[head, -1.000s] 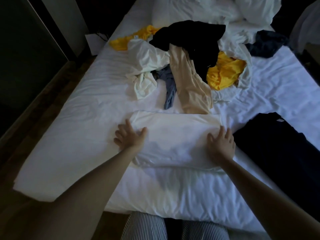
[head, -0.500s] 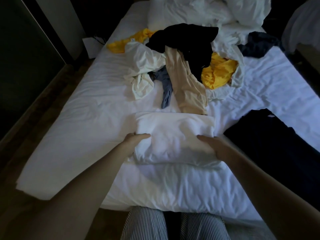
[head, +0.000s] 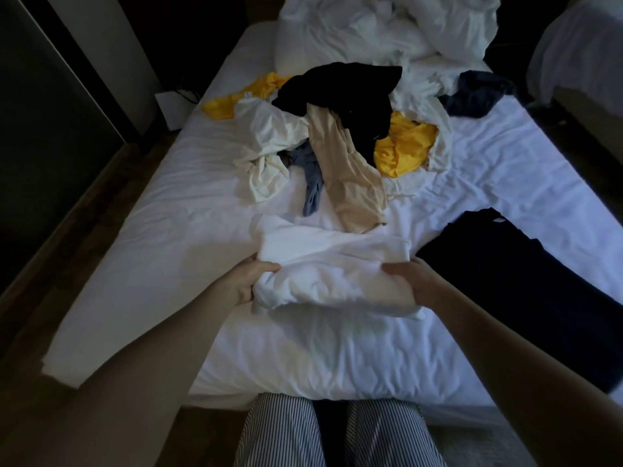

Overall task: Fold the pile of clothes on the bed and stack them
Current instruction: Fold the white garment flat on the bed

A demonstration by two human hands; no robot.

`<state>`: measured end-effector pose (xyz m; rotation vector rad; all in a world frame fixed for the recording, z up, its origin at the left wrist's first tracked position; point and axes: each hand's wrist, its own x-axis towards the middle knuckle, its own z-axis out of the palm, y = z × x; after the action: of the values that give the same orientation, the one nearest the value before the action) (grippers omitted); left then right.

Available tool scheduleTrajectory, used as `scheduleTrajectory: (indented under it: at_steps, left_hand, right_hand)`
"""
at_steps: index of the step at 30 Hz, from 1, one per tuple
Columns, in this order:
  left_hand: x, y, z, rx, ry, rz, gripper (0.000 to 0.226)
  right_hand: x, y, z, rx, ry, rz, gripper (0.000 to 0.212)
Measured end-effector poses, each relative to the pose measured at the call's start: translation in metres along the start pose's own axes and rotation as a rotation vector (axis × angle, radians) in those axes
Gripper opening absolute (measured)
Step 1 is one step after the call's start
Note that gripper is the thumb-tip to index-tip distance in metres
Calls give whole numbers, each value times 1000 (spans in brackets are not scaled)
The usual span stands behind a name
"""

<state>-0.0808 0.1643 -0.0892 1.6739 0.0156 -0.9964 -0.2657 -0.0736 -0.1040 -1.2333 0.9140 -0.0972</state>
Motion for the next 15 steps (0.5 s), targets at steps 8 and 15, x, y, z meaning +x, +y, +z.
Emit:
scheduleTrajectory:
  at_steps: [8,15]
  left_hand:
    - [-27,58,48,118,-116,186,43]
    - [-36,84,127,157,-227,169,41]
  right_hand:
    - [-51,-48,-38,117,64,-117,11]
    - [-97,-48,-115,173,159,-261,35]
